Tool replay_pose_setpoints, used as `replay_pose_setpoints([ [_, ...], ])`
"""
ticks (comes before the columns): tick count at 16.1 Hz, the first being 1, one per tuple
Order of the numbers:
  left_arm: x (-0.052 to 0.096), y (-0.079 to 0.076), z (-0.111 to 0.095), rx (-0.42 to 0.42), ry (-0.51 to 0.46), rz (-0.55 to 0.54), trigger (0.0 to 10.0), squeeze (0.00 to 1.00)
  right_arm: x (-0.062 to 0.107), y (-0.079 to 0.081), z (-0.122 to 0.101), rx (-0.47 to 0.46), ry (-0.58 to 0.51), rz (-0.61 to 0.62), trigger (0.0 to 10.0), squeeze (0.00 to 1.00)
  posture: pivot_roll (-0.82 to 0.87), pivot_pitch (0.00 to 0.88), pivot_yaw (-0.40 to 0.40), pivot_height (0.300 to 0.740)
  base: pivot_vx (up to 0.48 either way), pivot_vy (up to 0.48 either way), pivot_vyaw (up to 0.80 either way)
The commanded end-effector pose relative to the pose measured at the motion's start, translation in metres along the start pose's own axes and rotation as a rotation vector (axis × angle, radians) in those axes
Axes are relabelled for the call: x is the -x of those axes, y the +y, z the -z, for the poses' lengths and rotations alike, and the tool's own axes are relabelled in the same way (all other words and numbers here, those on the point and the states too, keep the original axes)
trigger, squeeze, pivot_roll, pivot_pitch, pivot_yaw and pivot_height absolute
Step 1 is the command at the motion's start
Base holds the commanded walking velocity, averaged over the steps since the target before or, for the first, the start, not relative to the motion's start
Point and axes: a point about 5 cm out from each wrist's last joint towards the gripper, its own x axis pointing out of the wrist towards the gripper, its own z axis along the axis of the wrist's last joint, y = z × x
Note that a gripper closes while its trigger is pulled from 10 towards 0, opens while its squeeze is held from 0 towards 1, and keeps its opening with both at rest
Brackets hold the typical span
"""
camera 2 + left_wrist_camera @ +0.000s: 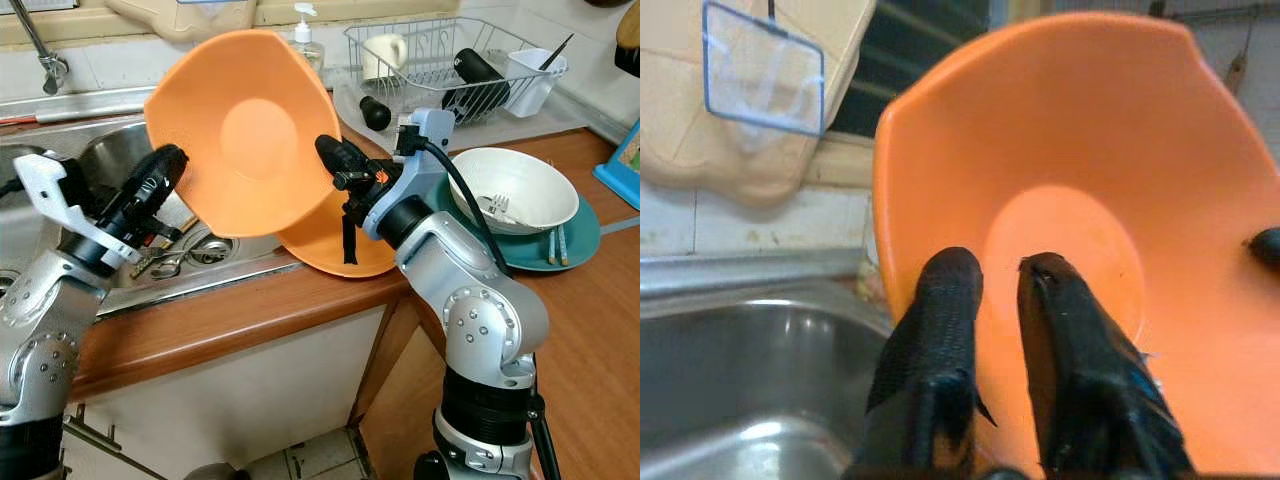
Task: Kitchen organization
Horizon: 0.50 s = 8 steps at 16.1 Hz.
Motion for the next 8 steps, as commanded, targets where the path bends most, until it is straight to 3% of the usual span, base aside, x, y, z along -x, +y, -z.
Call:
replay_pose_setpoints([
  [1,0.001,0.000,-0.004,-0.002,-0.021,-0.020,10.0,1.00,0.002,0.001,-0.006,-0.007,-0.038,-0.011,3.4,0.00,-0.06,0.000,0.000,0.740,0.000,0.000,0.00],
  [5,0.008,0.010,0.003,0.064,-0.014,-0.146,10.0,0.96,0.004,0.002,-0.007,-0.017,-0.068,-0.023,3.3,0.00,-0.06,0.000,0.014,0.740,0.000,0.000,0.00],
  [6,0.008,0.012,0.003,0.088,-0.020,-0.161,10.0,0.05,0.005,0.001,-0.006,-0.021,-0.073,-0.015,3.1,0.00,-0.07,0.000,0.016,0.740,0.000,0.000,0.00],
  [8,0.008,0.013,0.003,0.122,-0.025,-0.162,10.0,0.00,0.006,-0.001,-0.005,-0.027,-0.076,-0.008,2.9,0.00,-0.06,0.000,0.022,0.740,0.000,0.000,0.00],
])
